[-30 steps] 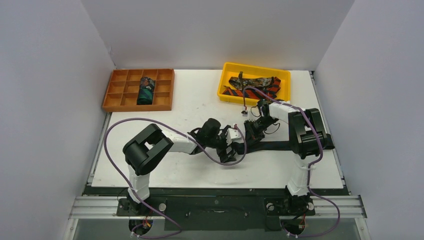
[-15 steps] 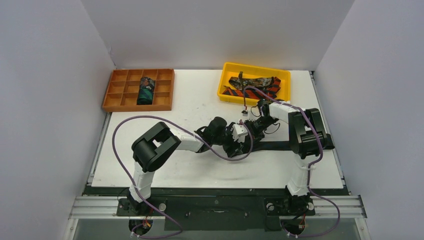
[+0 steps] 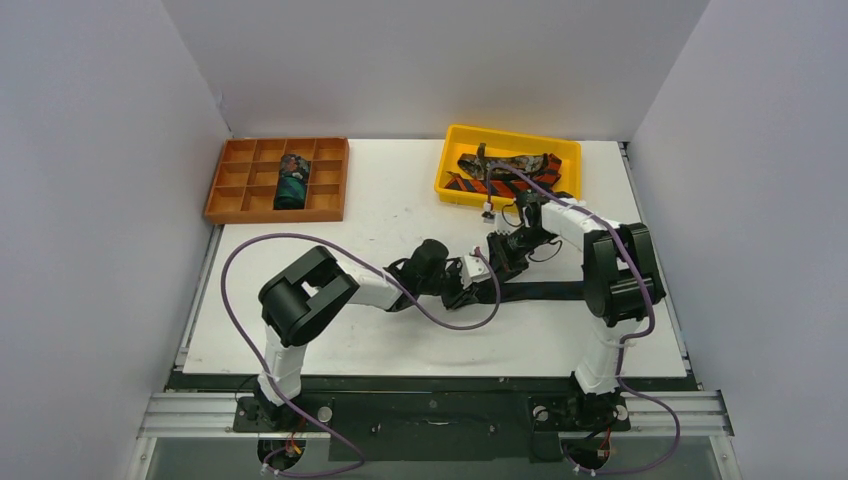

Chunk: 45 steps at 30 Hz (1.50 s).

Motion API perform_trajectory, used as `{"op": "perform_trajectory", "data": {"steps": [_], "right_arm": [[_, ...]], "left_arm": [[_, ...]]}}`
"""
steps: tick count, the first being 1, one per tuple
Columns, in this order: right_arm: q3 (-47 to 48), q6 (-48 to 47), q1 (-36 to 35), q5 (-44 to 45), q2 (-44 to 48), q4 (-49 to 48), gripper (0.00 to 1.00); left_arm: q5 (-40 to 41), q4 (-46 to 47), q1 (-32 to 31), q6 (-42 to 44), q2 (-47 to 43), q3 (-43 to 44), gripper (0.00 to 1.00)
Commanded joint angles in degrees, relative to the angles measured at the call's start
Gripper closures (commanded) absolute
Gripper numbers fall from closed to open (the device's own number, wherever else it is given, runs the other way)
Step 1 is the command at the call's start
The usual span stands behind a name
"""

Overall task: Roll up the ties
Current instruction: Roll the tie at the center of the board.

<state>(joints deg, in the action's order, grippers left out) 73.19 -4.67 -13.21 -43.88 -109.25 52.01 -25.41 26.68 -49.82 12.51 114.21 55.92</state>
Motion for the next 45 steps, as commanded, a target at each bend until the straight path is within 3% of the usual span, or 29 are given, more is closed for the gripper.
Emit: {"op": "perform_trajectory", "data": {"steps": [1,5,8,10,14,26,30,37,45], "right_arm": [[0.7,-4.1,0.5,2.3,1.7,3.4,1.0],[0.8,-5.6,1.1,5.5,-0.4,3.1,1.0],[0.9,-5.5,1.1,8.0,-2.6,0.9,1.0],[1.2,-5.2,1.0,9.1,-3.8,-0.6,1.0],[1.3,-5.2,0.9,10.2,-5.6,-2.3,1.0],[0.2,-4.2,0.7,8.8,-4.6,-3.5,1.0],[0.8,-3.7,0.2,6.6,-3.2,-2.4,1.0],[4.0,-4.0,0.0,1.5,1.4,2.3,1.0],[1.5,-7.2,0.5,5.9,1.3,5.8,1.0]], "left_arm": [[0.5,-6.8,-0.2,0.6,-1.1,-2.4,0.78],[1.1,-6.9,-0.2,-0.1,-1.2,-2.6,0.83],[1.1,-6.3,-0.2,0.0,-1.3,-2.6,0.78],[0.2,-5.7,-0.2,0.2,-1.5,-2.7,0.61],[-2.2,-5.3,-0.3,0.9,-1.8,-2.5,0.42],[3.2,-3.7,-3.6,-1.3,3.3,4.0,0.17],[5.4,-5.6,-3.8,0.4,6.0,6.3,0.24],[4.8,-8.4,-3.1,3.0,3.5,2.3,0.61],[5.0,-10.1,-2.9,-1.0,1.1,0.8,0.79]]}}
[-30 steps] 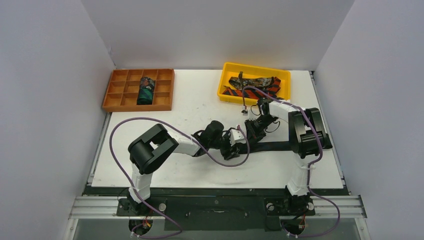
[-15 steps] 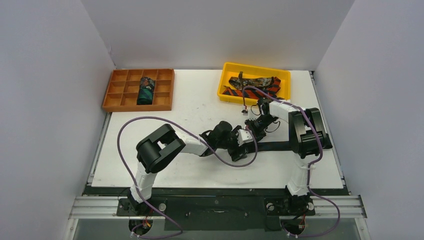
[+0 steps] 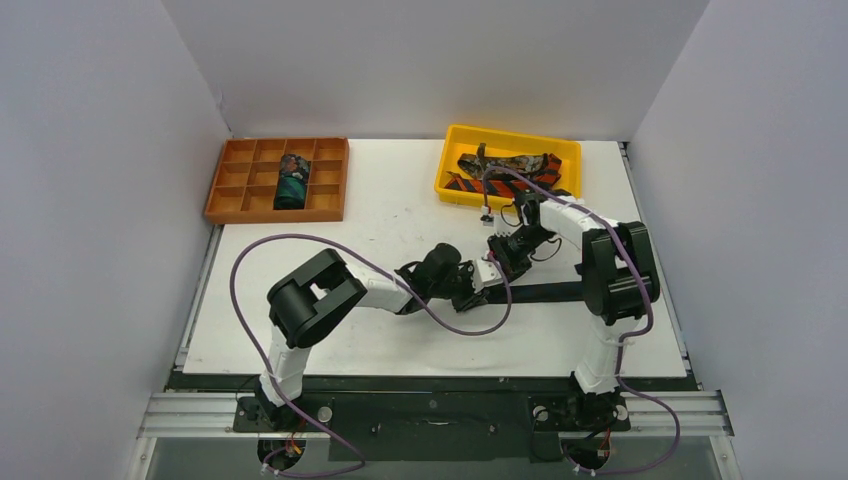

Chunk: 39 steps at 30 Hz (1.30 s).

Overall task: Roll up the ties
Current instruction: Roll the tie at the center of the board.

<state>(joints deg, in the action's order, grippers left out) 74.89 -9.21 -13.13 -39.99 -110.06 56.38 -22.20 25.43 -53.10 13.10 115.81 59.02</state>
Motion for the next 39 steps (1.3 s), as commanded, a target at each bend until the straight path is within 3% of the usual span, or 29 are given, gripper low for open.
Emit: {"op": "perform_trajectory", "data": {"steps": [1,6,11,16,23,30,39], "right_arm": [[-0.7,-2.7,0.3,2.9,1.2,1.0,1.0],[-0.4,-2.1,0.3,7.9,-3.2,-3.8,1.0],[-0.3,-2.4,0.2,11.2,-6.0,-6.6,1.0],[-2.5,-3.0,0.1,12.6,-5.8,-8.2,1.0],[-4.3,-1.7,-0.1,12.2,-4.8,-10.1,1.0],[-4.5,-1.3,-1.0,11.9,-4.2,-10.4,1.0],[-5.4,-0.2,-1.9,10.8,-3.1,-11.2,1.0]], "left_arm": [[1.8,-8.8,0.3,-1.8,-0.5,-2.3,0.79],[0.7,-7.3,0.4,-0.6,-1.1,-3.4,0.72],[-3.1,-4.2,2.8,-1.1,-3.9,-6.4,0.5],[-4.9,-1.6,4.7,-0.9,-7.0,-9.4,0.41],[-6.6,0.1,4.3,-3.0,-6.6,-7.5,0.44],[-7.9,2.1,3.7,-5.6,-7.7,-3.2,0.63],[-8.5,2.9,2.0,-9.0,-2.4,4.0,0.63]]}}
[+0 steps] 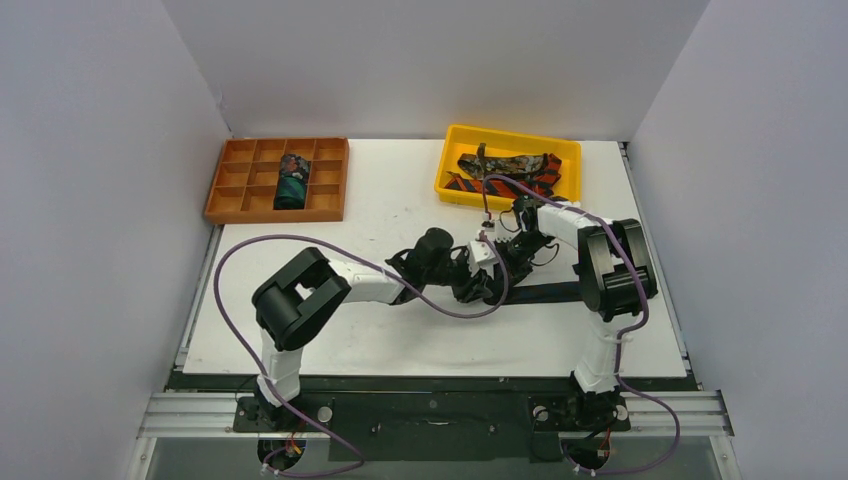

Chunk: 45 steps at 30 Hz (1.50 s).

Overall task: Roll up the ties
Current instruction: Roll the tie at the center of the board.

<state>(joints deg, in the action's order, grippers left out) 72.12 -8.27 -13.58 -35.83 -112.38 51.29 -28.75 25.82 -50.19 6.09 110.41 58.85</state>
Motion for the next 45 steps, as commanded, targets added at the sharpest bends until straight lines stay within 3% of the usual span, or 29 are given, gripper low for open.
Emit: {"op": "perform_trajectory", "data": {"steps": [1,9,18,27,32,36,40,45], "right_arm": [[-2.7,-0.8,-1.5,6.5,-0.7,-6.2,1.0],[-2.9,0.2,-1.5,4.1,0.1,-6.6,1.0],[-1.5,-3.0,1.4,2.1,2.4,-2.1,0.99],[3.3,-4.5,6.8,-7.0,7.6,6.5,0.61],[2.4,-0.9,5.5,-13.1,6.9,6.1,0.54],[1.5,-0.7,3.9,-12.1,5.6,5.8,0.54],[0.5,-1.7,2.9,-8.7,4.3,4.8,0.59],[0.2,-4.1,3.9,-4.2,2.1,4.9,0.96]], "left_arm": [[-2.0,2.5,-1.0,-2.2,3.6,4.6,0.63],[-2.0,1.4,-1.4,0.0,9.3,6.6,0.61],[-3.3,-9.5,-1.1,7.4,10.7,4.8,0.77],[-4.3,-15.0,-1.0,10.4,10.7,4.5,0.81],[-3.8,-16.1,-1.1,10.9,11.2,5.7,0.81],[-3.7,-16.6,-1.1,11.3,11.2,5.9,0.81],[-3.6,-16.8,-1.1,11.4,11.2,6.0,0.8],[-3.5,-17.1,-1.1,11.4,11.1,6.4,0.8]]}}
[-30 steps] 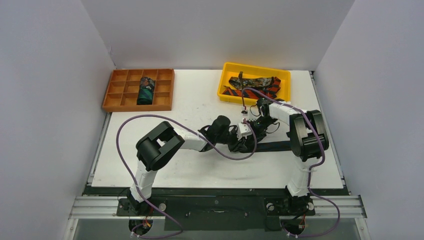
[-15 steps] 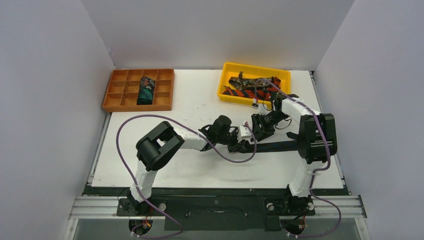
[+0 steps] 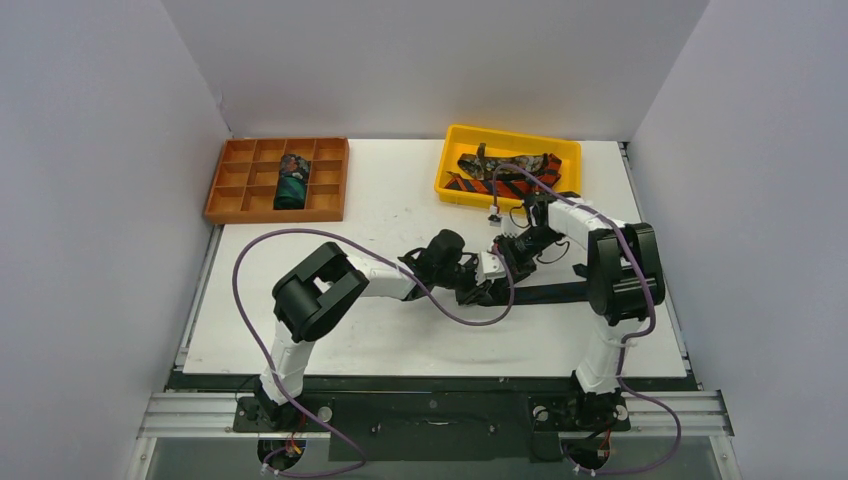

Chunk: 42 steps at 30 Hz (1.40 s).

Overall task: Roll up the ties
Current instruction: Roll the tie at the center of the board.

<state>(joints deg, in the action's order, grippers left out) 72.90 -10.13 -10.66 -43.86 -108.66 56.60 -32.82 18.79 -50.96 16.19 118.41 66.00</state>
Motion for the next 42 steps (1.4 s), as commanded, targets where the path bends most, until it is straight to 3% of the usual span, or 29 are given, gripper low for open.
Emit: {"op": "perform_trajectory", "data": {"steps": [1,3,12,18,23,30,32,38,42], "right_arm": [[-0.7,-2.6,1.2,4.9,-1.7,-0.4,1.0],[-1.0,-4.2,1.9,6.6,-1.7,-0.5,1.0],[-3.5,-4.2,2.9,14.7,-2.2,-6.4,1.0],[-5.9,-3.1,2.8,14.6,-1.6,-8.7,1.0],[-7.4,-2.5,2.3,14.0,-0.5,-9.9,1.0],[-6.8,-1.4,1.1,12.8,-0.1,-10.5,1.0],[-6.4,-0.6,0.1,12.0,0.0,-11.2,1.0],[-4.9,2.6,-3.6,9.5,0.6,-13.7,1.0],[-3.9,4.4,-4.9,7.5,2.1,-13.8,1.0]], "left_arm": [[0.6,-10.1,-0.3,1.3,3.1,-0.6,0.8],[0.6,-9.9,-0.1,1.1,2.8,-0.6,0.73],[-1.7,-0.7,1.2,-2.4,-4.8,-4.9,0.21],[1.8,2.9,-1.0,-5.6,-3.5,-3.6,0.12],[6.6,5.1,-2.1,-10.6,0.8,0.7,0.12],[10.9,5.5,-2.4,-8.7,4.6,3.8,0.15],[10.2,4.8,-2.3,-6.2,4.4,3.4,0.22],[10.1,3.3,1.1,-3.0,-1.1,-5.1,0.56],[10.1,2.7,2.8,0.1,-5.6,-14.0,0.65]]}}
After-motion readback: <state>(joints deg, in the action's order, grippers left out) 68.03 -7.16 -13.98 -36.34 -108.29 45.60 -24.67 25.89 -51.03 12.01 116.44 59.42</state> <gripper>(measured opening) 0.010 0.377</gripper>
